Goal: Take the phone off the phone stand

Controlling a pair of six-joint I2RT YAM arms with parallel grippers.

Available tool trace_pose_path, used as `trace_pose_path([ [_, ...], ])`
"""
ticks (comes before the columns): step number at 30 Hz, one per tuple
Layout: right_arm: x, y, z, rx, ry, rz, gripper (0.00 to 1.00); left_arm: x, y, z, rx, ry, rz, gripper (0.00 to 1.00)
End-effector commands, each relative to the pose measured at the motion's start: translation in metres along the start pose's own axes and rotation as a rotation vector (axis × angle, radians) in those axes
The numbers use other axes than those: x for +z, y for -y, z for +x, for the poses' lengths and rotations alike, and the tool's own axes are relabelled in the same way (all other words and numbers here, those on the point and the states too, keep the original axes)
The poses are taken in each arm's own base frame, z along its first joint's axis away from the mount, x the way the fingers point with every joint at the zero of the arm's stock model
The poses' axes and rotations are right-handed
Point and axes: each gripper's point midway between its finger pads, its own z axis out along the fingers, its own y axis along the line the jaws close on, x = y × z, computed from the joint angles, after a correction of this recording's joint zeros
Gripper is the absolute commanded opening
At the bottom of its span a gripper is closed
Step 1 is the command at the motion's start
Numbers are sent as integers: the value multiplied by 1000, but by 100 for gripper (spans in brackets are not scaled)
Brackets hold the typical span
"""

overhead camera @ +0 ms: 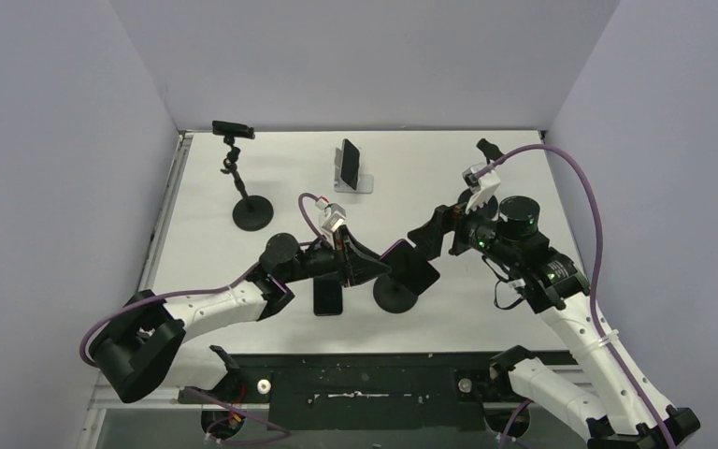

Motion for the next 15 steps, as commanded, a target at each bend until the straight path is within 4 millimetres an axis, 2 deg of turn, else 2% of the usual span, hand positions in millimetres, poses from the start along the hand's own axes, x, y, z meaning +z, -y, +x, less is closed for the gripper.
trace_pose_path([
  [1, -6, -5, -23, -61, 46, 4, 94, 5, 22, -31, 59, 79, 64, 20],
  [5, -11, 1, -20, -89, 24, 41, 94, 10, 26, -42, 62, 81, 64, 10],
  [9, -12, 5, -14, -87, 15, 56, 94, 13, 27, -46, 54, 66, 63, 1],
  [15, -10, -4, -6, -73, -10, -6, 94, 14, 21, -47, 29, 70, 33, 0],
])
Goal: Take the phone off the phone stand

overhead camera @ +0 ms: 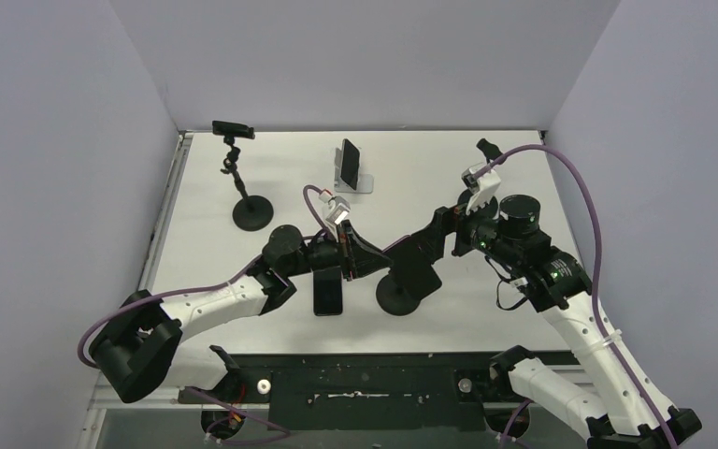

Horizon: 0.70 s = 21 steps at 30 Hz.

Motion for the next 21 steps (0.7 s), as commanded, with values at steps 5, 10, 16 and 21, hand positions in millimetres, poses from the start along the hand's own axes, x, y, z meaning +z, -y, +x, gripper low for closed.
trace_pose_path([
  [5, -3, -25, -2, -21, 21, -137, 93, 3, 11, -36, -35, 43, 5, 0],
  [10, 3, -33, 2, 13, 26, -194, 85, 2, 12, -35, -83, 23, 13, 0],
  [16, 10, -32, 13, 34, -6, -203, 74, 0, 11, -35, -72, 48, 17, 21],
  [21, 11, -31, 16, 35, -7, -201, 67, 2, 11, -38, -67, 63, 21, 34],
])
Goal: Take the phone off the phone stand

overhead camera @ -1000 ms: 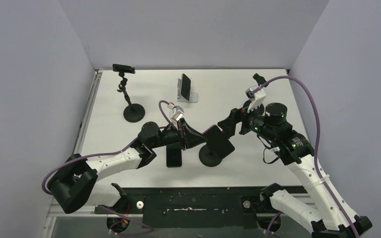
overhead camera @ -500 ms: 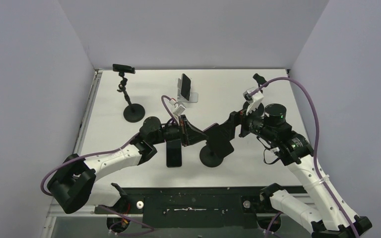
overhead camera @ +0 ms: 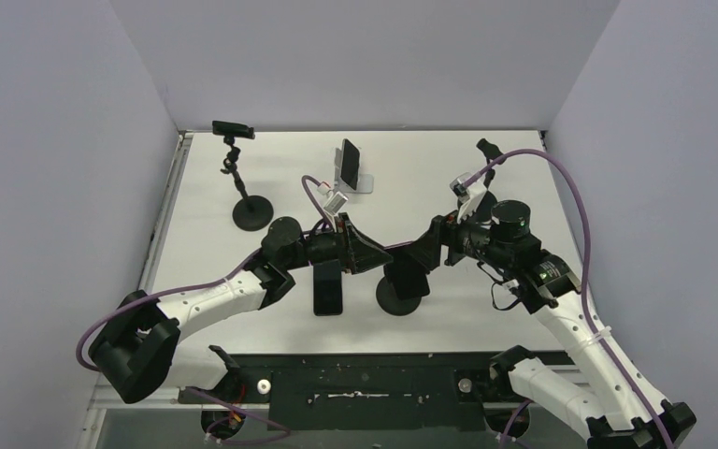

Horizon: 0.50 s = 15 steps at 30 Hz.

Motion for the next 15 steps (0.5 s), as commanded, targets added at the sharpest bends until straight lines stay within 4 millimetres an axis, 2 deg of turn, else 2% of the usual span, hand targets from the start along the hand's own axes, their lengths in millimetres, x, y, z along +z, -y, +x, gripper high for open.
trace_pose_path([
  [1, 2, -7, -10, -16, 40, -34, 65, 2, 20, -26, 54, 77, 59, 35],
  [8, 3, -5, -6, -14, 28, -31, 54, 6, 21, -24, 63, 66, 77, 43],
  [15, 3, -7, -4, -13, 26, -44, 48, 11, 23, -16, 97, 48, 140, 44],
])
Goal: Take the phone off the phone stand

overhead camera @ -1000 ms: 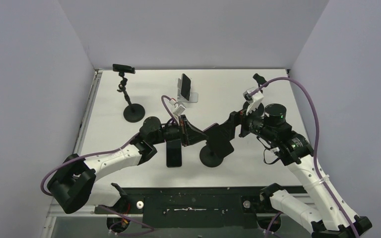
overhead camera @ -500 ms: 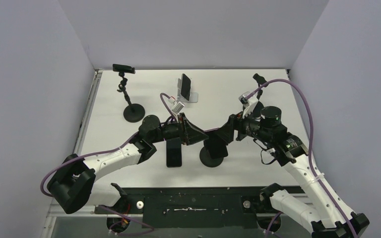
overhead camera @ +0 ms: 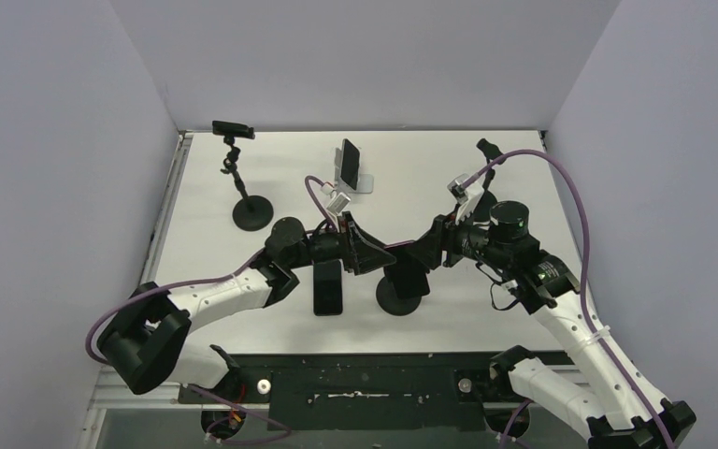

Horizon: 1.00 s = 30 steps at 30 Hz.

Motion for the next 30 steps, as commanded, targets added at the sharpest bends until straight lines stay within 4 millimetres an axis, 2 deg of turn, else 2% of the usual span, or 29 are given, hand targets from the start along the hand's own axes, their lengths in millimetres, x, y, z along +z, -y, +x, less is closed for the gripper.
trace_pose_path([
  [1, 1, -4, -6, -25, 28, -22, 48, 7, 24, -16, 94, 43, 123, 44],
  [6, 1, -6, -7, -25, 28, -30, 46, 9, 31, -21, 146, 74, 172, 42],
  [13, 0, -7, -7, -23, 28, -35, 45, 11, 32, -14, 171, 55, 199, 31],
  [25, 1, -9, -6, -15, 26, -50, 45, 12, 24, 0, 164, 22, 191, 32],
  [28, 1, -10, -7, -14, 29, -51, 45, 12, 23, 0, 164, 20, 188, 24],
  [30, 1, -10, -7, -14, 30, -52, 45, 12, 23, -2, 166, 27, 187, 13],
])
